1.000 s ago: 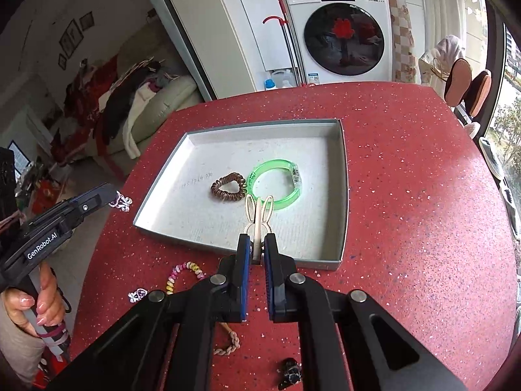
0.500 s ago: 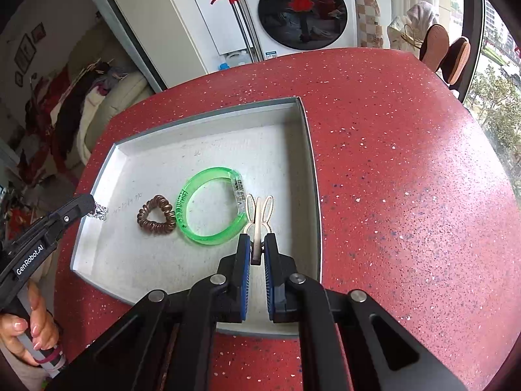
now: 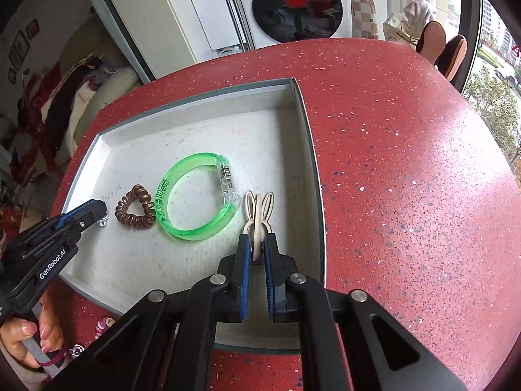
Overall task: Organize jewelry
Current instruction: 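Release silver charm into tray with left tool while right tool releases bunny clip, then withdraw both tools from the tray toward the remaining clips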
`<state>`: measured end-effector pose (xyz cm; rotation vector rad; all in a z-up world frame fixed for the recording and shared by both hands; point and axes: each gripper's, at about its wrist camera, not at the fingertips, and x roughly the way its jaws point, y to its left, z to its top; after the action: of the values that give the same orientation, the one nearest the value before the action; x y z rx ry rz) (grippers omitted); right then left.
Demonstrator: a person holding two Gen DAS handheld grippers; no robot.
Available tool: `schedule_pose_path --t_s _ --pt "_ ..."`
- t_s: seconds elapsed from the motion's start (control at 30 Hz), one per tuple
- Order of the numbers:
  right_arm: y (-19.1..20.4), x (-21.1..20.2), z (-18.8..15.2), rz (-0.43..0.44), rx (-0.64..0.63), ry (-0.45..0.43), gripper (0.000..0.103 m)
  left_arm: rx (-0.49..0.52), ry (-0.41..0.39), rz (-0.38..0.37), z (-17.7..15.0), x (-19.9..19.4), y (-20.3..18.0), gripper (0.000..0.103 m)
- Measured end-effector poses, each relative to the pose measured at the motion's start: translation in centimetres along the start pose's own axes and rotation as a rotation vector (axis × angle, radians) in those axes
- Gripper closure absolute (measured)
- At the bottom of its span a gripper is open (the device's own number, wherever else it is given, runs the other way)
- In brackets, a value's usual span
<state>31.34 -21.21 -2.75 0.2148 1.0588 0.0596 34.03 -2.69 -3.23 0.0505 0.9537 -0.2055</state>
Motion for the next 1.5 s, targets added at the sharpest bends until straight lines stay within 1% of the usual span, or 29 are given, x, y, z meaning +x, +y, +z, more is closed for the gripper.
schedule_pose_path --t_s 0.17,0.2,0.27,0.33,0.37,0.53,0.7,0.83,0.87,0.97,1.0,1.03,1.07,1.1,1.17,1.23,1.27,1.3,1.37,1.5 --pt "0.1 0.0 -0.1 0.010 -0.004 0.000 0.092 0.009 0.001 0.029 0.0 0.0 -0.4 0.076" --pt "0.1 -0.1 -0.2 0.017 -0.001 0.001 0.089 0.007 0.002 0.030 0.0 -0.1 -0.3 0.076" --pt "0.1 -0.2 -0.3 0.035 0.004 -0.002 0.078 0.004 0.002 0.032 0.1 -0.2 -0.2 0.076" --pt "0.0 -0.6 -0.3 0.057 0.009 -0.015 0.062 0.003 0.000 0.038 0.0 -0.4 -0.1 0.075" --pt "0.0 -0.8 -0.3 0.059 0.012 -0.021 0.061 0.002 -0.001 0.042 0.1 -0.4 -0.1 0.075" --pt "0.2 -1.9 -0.6 0.078 0.023 -0.045 0.061 -0.004 -0.018 0.038 0.2 -1.0 -0.2 0.075" --pt "0.5 -3.4 -1.0 0.094 0.027 -0.074 0.060 0.006 -0.057 0.036 0.4 -2.3 -0.4 0.075" --pt "0.7 -4.7 -1.4 0.112 0.031 -0.098 0.060 -0.010 -0.085 0.022 0.3 -3.8 -0.1 0.075" --pt "0.8 -5.0 -1.5 0.116 0.031 -0.101 0.059 -0.011 -0.091 0.020 0.3 -4.1 -0.1 0.075" --pt "0.9 -5.7 -1.9 0.127 0.030 -0.111 0.051 -0.010 -0.107 0.014 -0.2 -5.1 0.0 0.075" --pt "1.1 -6.0 -2.1 0.130 0.029 -0.115 0.047 -0.009 -0.108 0.013 -0.3 -5.4 0.0 0.068" --pt "1.2 -6.3 -2.4 0.134 0.028 -0.119 0.044 -0.009 -0.109 0.012 -0.4 -5.6 0.0 0.014" --pt "1.2 -6.5 -2.4 0.139 0.025 -0.123 0.043 -0.018 -0.109 0.023 -0.6 -5.9 0.1 0.000" --pt "1.2 -6.7 -2.6 0.142 0.024 -0.127 0.041 -0.031 -0.150 0.034 -0.8 -6.5 0.2 0.000" --pt "1.3 -7.2 -2.9 0.148 0.026 -0.135 0.040 -0.019 -0.154 0.033 -0.9 -6.8 0.1 0.000" --pt "1.2 -7.7 -3.3 0.153 0.032 -0.142 0.029 -0.013 -0.156 0.032 -1.3 -7.0 0.1 0.000" --pt "1.2 -8.0 -3.4 0.157 0.033 -0.152 0.020 -0.009 -0.163 0.035 -1.5 -7.3 0.1 0.000" --pt "1.2 -8.5 -3.6 0.161 0.033 -0.168 0.017 -0.005 -0.174 0.038 -1.8 -7.7 0.0 0.000" --pt "1.1 -9.4 -4.1 0.166 0.034 -0.200 0.017 -0.001 -0.189 0.042 -2.4 -8.6 -0.1 0.000" --pt "0.9 -11.0 -5.2 0.184 0.041 -0.249 0.016 -0.020 -0.185 0.019 -3.4 -10.2 0.6 0.000"
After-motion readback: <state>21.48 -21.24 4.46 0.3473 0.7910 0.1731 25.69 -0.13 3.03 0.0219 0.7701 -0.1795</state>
